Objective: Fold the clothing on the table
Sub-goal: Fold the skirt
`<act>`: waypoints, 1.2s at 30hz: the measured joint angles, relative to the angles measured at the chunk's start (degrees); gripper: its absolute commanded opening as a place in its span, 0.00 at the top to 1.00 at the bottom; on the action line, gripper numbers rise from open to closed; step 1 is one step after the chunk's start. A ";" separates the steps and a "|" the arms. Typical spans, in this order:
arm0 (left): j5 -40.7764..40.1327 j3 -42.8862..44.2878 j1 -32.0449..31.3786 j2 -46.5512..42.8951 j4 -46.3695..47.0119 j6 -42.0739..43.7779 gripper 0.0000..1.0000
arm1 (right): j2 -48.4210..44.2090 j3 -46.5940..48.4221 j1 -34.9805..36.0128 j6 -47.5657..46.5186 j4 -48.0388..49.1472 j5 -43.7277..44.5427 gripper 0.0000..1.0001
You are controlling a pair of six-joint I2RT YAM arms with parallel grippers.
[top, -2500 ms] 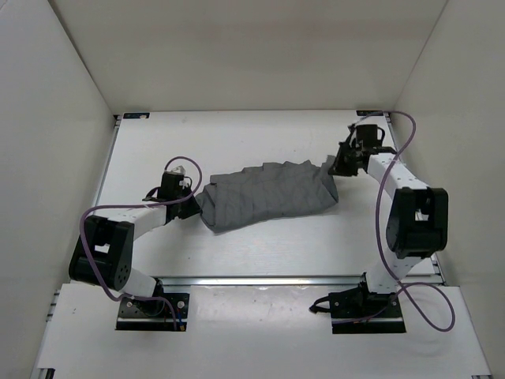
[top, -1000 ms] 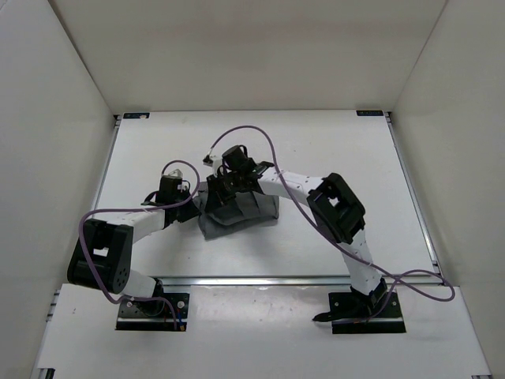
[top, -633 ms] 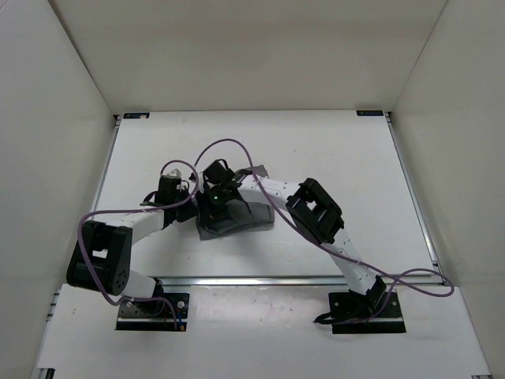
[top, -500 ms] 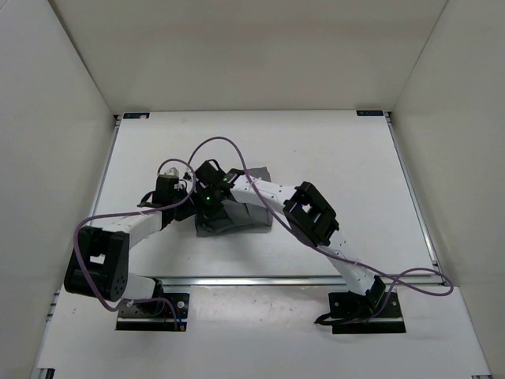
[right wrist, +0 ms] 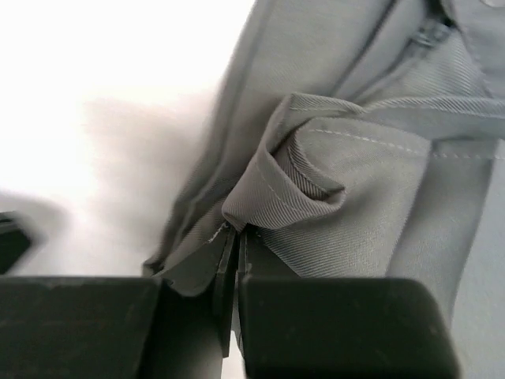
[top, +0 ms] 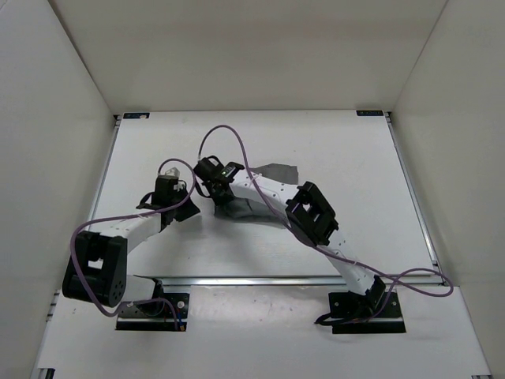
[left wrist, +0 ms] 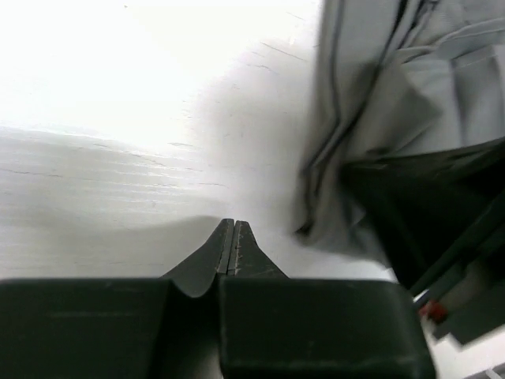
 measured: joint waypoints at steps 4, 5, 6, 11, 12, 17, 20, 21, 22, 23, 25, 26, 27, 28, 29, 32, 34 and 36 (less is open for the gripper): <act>1.68 0.11 0.42 -0.20 -0.57 0.44 0.92 | -0.04 -0.50 -1.31 -1.64 -3.93 5.01 1.00; 2.29 0.31 0.59 -0.24 -1.05 0.79 0.88 | -1.01 -2.36 -1.60 -2.99 -3.06 5.75 0.99; 2.69 0.55 0.68 -0.26 -1.51 1.20 0.87 | -2.43 -5.01 -1.70 -4.31 -1.64 5.97 0.96; 5.51 1.16 1.05 -1.51 -1.75 2.01 0.86 | -10.38 -17.46 -3.10 -9.33 2.58 2.75 0.73; 6.08 1.16 1.05 -1.92 -1.66 2.10 0.86 | -11.50 -18.86 -3.69 -9.57 3.48 0.94 0.72; 8.87 1.16 1.03 -3.21 -0.96 2.45 0.79 | -17.22 -21.14 -6.58 -9.99 7.34 -5.51 0.65; 11.50 1.14 1.01 -3.48 0.17 2.67 0.76 | -22.51 -21.11 -7.08 -9.94 8.81 -6.67 0.64; 12.07 1.14 0.90 -3.72 0.31 2.73 0.59 | -24.85 -21.29 -7.10 -9.75 9.33 -6.91 0.63; 12.44 1.14 0.72 -4.04 0.35 2.99 0.43 | -27.28 -21.97 -7.45 -9.46 10.36 -7.10 0.63; 12.79 1.14 0.44 -4.55 0.20 3.13 0.12 | -30.34 -23.32 -7.58 -9.07 11.67 -7.54 0.62; 13.53 1.14 -0.02 -6.21 -0.35 3.56 0.01 | -37.92 -28.92 -8.70 -8.33 15.08 -8.39 0.61; 13.90 1.11 -0.17 -7.37 -0.46 3.28 0.01 | -41.55 -32.13 -9.66 -7.89 16.28 -8.66 0.61; 14.29 0.94 -0.22 -8.94 -0.42 3.19 0.01 | -45.46 -36.00 -11.17 -7.52 17.33 -9.01 0.60; 14.43 0.66 -0.17 -10.62 -0.31 3.17 0.01 | -49.00 -39.85 -12.94 -7.10 18.18 -9.16 0.60; 14.43 0.26 -0.11 -12.63 -0.17 3.17 0.01 | -52.09 -43.47 -14.91 -6.75 18.53 -9.16 0.60; 13.68 -0.57 -0.20 -18.38 -0.44 3.19 0.01 | -57.42 -51.74 -19.76 -5.84 19.52 -8.83 0.59; 13.05 -0.59 -0.59 -21.22 -0.37 3.50 0.01 | -59.69 -57.00 -21.99 -5.51 20.24 -9.49 0.59; 12.22 -0.59 -1.07 -22.91 -0.74 4.07 0.01 | -61.66 -61.44 -24.20 -5.20 20.61 -11.08 0.59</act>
